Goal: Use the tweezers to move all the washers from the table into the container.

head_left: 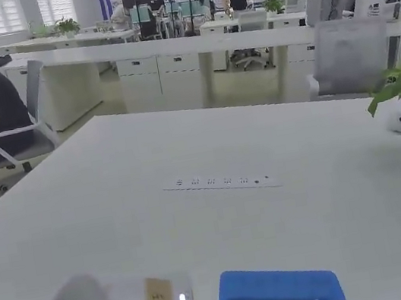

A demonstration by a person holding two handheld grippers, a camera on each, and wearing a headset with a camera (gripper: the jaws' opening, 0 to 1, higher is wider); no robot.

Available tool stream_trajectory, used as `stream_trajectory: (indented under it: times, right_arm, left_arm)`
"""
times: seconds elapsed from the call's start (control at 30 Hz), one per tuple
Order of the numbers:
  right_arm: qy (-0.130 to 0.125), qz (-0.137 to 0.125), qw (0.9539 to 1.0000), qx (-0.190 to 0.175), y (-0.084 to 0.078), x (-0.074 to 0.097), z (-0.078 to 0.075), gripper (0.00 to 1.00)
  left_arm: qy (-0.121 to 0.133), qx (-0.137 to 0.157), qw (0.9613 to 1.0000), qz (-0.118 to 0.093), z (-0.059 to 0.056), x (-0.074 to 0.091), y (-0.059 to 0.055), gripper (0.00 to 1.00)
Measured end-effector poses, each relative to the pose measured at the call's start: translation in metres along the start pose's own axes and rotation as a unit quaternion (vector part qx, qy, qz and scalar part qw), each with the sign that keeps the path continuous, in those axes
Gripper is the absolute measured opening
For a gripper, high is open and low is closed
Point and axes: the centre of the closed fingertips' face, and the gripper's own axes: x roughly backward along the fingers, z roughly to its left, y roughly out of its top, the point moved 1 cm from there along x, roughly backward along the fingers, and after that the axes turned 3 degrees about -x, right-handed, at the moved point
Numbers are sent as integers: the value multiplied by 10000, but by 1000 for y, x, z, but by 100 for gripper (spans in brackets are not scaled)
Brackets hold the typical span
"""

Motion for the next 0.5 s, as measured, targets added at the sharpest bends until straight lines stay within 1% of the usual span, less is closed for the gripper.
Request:
stream_trajectory:
  times: [0.03,0.1,0.13,0.2,0.23,0.4,0.47,0.5]
  right_arm:
    - [0,26,10000,-23,-2,0,0,4]
    - [-19,114,9999,-39,-8,-2,1,4]
    - [-46,201,9998,-38,-12,-3,0,4]
    - [-96,292,9995,-22,-17,-5,-1,4]
    - [-114,329,9994,-16,-19,-5,-2,4]
    - [-179,486,9987,-22,-30,-10,-2,5]
    - [-270,518,9983,-58,-34,-12,-5,5]
    - [-310,512,9981,-160,-36,-13,-5,5]
  left_arm:
    - [-21,-9,10000,49,0,0,-2,0]
    - [-63,-53,9997,214,-1,-2,-8,0]
    - [-90,-133,9993,346,-1,-4,-13,0]
    - [-158,-178,9985,500,-2,-7,-19,0]
    - [-161,-196,9983,529,-2,-8,-20,0]
    - [-264,-300,9958,824,-1,-15,-31,0]
    - [-271,-397,9943,947,0,-17,-36,0]
    - [-295,-511,9935,971,1,-18,-39,0]
